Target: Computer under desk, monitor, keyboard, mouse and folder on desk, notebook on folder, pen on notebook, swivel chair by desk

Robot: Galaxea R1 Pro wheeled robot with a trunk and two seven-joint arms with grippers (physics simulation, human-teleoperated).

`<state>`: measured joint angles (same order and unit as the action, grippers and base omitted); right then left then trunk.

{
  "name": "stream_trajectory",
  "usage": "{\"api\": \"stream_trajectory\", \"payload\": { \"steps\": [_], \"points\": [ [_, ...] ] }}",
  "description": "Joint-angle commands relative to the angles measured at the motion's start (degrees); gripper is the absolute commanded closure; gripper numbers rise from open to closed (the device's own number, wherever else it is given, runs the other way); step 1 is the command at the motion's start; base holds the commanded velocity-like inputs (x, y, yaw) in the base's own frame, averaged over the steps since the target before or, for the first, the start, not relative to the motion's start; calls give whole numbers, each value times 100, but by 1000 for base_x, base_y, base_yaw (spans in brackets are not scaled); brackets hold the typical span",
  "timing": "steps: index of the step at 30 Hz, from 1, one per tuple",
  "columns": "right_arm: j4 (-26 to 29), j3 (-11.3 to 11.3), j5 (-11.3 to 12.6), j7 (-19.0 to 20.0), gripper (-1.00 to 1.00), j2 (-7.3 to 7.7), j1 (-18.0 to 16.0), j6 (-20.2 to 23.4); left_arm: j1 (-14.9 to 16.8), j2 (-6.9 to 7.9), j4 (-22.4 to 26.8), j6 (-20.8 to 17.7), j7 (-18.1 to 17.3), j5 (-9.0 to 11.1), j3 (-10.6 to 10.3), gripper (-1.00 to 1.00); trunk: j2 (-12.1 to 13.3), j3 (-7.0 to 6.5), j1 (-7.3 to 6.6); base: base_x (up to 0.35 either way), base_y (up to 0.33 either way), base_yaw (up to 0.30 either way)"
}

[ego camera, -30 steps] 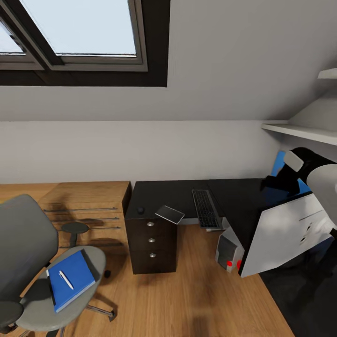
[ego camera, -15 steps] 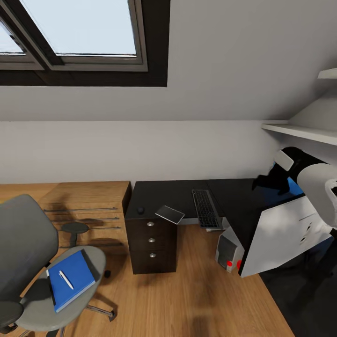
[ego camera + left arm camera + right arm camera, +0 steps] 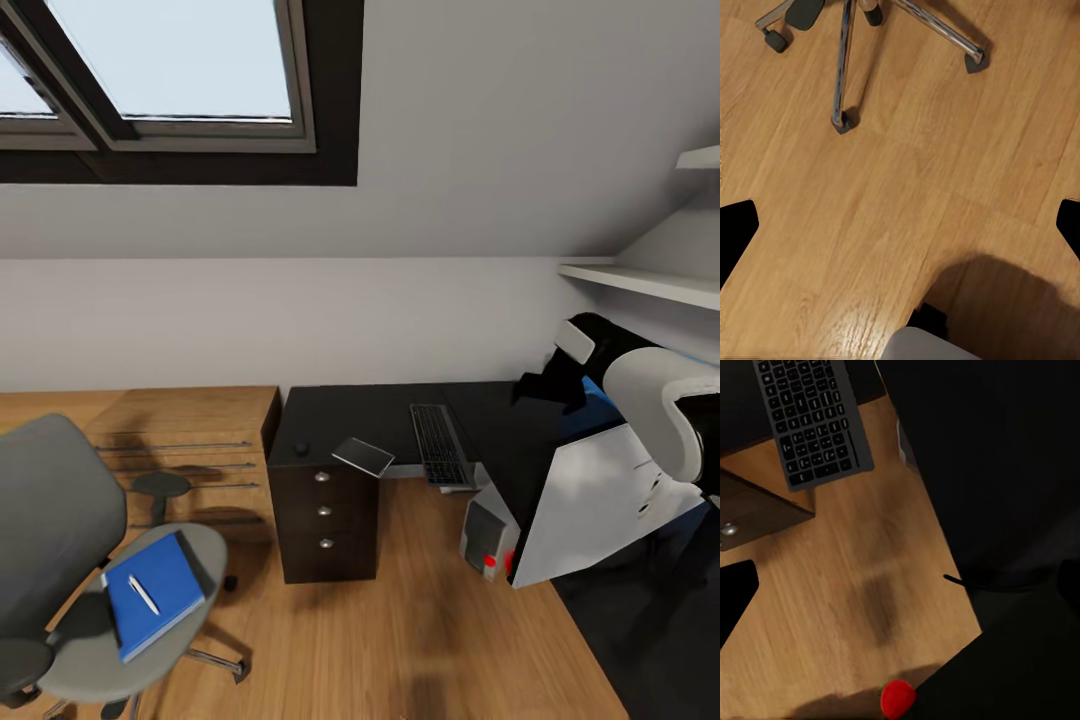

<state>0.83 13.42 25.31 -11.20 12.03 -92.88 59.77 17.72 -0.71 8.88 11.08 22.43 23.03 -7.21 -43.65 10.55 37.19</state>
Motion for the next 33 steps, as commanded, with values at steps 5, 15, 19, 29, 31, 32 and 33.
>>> {"api": "stream_trajectory", "payload": {
  "steps": [5,15,19,29,31,32,33],
  "points": [
    [6,38,54,-31,-100,-59,-2,23,4,0,-1,23,25,55,-48,-100,-7,9,-1,-156,0,0],
    [5,37,54,-32,-100,-205,5,23,4,0,-1,25,25,54,-46,-100,-7,9,-1,-175,0,0],
    [9,37,52,-33,-100,-241,11,23,5,0,0,26,25,53,-51,-100,-7,9,-1,-133,0,0],
    [20,34,12,-40,-100,-237,8,23,4,0,-1,26,25,57,-45,-100,-7,9,-1,-197,0,0],
    [21,31,-20,-40,-100,-237,10,23,4,0,-1,26,26,59,-46,-100,-7,9,-1,-154,0,0],
    [22,30,-39,-40,-100,-237,10,23,4,0,-1,26,26,59,-45,-100,-7,9,-1,-87,0,0],
    [22,30,-53,-40,-100,-237,10,23,4,0,-1,26,27,60,-45,-100,-7,9,-1,-56,0,0]
  ]
}}
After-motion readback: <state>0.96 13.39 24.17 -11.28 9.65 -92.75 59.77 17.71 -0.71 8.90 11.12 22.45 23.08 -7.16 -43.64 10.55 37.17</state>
